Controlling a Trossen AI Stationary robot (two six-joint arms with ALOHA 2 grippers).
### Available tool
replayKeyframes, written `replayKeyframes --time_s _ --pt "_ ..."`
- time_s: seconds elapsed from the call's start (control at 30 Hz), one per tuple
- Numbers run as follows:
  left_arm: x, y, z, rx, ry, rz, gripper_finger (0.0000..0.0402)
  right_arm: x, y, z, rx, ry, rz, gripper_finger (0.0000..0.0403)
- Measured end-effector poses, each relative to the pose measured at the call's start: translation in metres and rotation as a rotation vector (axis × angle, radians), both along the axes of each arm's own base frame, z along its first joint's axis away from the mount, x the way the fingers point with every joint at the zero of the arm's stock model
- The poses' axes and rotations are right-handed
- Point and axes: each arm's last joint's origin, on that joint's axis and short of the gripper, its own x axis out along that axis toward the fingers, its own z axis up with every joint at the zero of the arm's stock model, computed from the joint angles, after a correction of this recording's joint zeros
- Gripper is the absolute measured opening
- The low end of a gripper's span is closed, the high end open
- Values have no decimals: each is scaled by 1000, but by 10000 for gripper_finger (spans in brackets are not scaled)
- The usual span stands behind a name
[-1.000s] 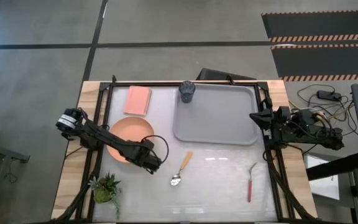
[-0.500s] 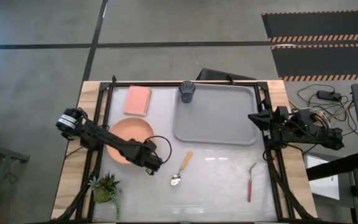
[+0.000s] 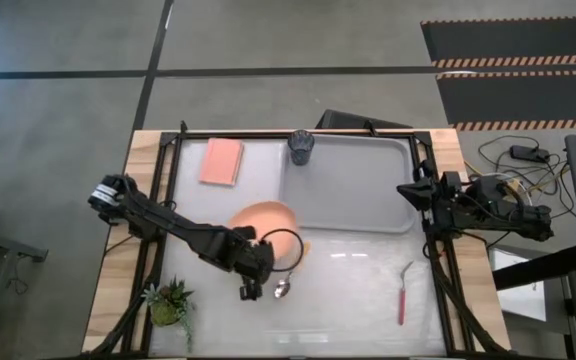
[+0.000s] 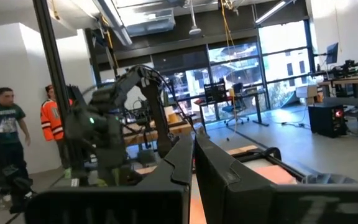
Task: Pick and place plate/cup/fork/spoon on tray
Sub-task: Put the light orange plate into the bottom left gray serving tray
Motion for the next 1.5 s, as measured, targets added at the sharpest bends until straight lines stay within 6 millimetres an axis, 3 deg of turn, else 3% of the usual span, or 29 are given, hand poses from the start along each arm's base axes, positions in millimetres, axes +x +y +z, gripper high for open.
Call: replayKeyframes --time_s 0.17,0.43,0.7,1.0,1.17,1.5 --pt "21 -7 20 34 -176 -117 1 0 2 0 -1 2 61 9" --pt "37 -17 42 142 -229 -193 0 0 3 0 -5 3 116 9" --pt "74 -27 37 298 -332 -445 0 0 4 -1 9 9 132 9" --pt "111 25 8 363 -288 -366 0 0 4 -1 9 10 136 9" --pt "129 51 -21 381 -227 -339 0 0 4 -1 8 12 136 9" --pt "144 87 -43 367 -208 -275 0 0 4 -1 3 12 135 9"
